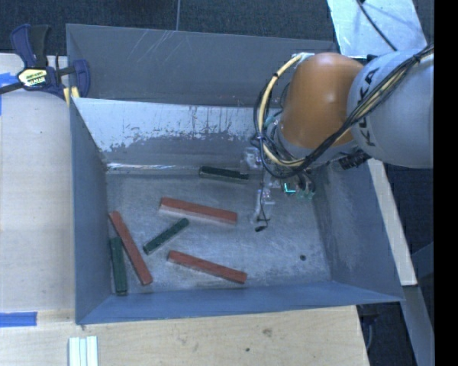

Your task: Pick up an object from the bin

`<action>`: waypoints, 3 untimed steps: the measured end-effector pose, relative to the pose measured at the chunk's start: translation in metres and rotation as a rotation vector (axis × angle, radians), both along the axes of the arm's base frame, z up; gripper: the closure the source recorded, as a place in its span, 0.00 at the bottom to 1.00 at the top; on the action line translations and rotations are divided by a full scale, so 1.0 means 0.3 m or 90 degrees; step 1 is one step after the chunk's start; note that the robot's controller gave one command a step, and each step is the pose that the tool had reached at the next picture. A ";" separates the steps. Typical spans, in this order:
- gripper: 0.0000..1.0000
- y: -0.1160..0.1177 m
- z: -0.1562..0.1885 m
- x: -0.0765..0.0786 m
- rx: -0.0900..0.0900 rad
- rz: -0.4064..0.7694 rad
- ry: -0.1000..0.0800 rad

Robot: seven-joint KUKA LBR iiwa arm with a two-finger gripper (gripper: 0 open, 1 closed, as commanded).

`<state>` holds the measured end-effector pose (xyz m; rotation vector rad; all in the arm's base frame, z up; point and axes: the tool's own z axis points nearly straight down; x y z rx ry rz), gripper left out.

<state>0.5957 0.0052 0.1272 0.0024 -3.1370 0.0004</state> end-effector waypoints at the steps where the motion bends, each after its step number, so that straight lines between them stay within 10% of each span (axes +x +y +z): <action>1: 0.00 0.246 -0.199 -0.028 0.002 -0.058 -0.002; 3: 0.00 0.378 -0.089 -0.022 0.002 -0.079 -0.007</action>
Offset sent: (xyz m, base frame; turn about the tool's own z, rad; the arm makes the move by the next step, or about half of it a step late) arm -0.0074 0.0694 -0.0572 0.0962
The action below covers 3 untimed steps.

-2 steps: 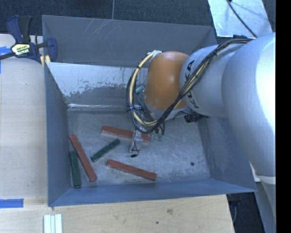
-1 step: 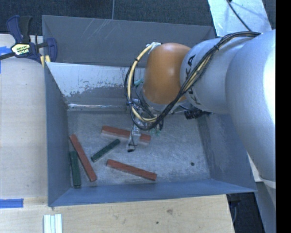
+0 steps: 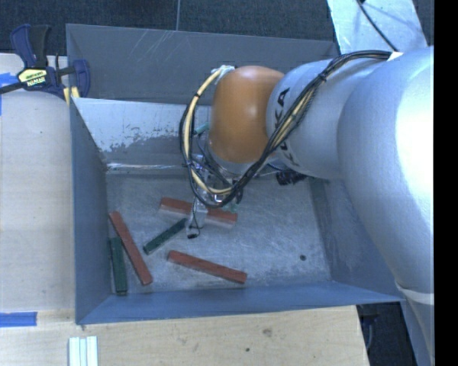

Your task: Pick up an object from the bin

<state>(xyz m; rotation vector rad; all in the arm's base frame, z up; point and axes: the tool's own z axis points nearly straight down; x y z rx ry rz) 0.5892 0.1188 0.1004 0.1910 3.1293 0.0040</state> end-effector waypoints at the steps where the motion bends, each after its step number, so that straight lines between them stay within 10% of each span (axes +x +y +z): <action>1: 0.00 -0.001 -0.098 -0.021 -0.001 -0.049 0.006; 2: 0.00 -0.002 -0.092 -0.018 -0.001 -0.048 0.004; 3: 1.00 -0.002 -0.082 -0.011 0.000 -0.047 0.001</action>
Offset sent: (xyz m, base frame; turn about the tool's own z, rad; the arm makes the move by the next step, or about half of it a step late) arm -0.0066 -0.0002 -0.0304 0.0777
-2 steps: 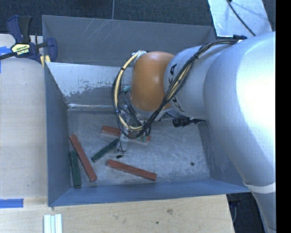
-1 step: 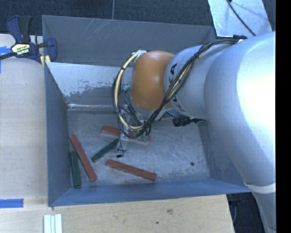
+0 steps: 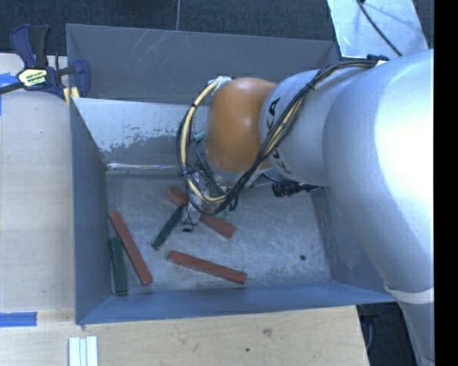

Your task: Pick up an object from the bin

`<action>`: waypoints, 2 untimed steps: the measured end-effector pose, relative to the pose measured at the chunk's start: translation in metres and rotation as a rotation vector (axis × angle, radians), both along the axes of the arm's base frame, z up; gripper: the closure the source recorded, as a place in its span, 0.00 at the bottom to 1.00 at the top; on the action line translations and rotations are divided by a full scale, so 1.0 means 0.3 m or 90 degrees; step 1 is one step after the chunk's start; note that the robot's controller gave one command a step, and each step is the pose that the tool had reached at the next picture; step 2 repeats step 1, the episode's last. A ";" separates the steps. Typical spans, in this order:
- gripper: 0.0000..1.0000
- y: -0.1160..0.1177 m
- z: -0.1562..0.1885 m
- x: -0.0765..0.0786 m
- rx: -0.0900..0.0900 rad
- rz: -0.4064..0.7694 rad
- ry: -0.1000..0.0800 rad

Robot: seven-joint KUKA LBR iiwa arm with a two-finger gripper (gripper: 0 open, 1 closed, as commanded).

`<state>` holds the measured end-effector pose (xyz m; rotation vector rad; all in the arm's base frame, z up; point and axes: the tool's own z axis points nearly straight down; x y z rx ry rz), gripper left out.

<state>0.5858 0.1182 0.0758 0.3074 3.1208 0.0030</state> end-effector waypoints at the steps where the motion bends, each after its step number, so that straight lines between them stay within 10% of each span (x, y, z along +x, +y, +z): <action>1: 1.00 -0.002 0.185 0.008 0.000 0.001 -0.002; 2: 1.00 -0.002 0.185 0.008 0.000 0.001 -0.002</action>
Offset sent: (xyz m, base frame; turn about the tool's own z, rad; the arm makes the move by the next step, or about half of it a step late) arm -0.0001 0.0000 0.0515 0.0000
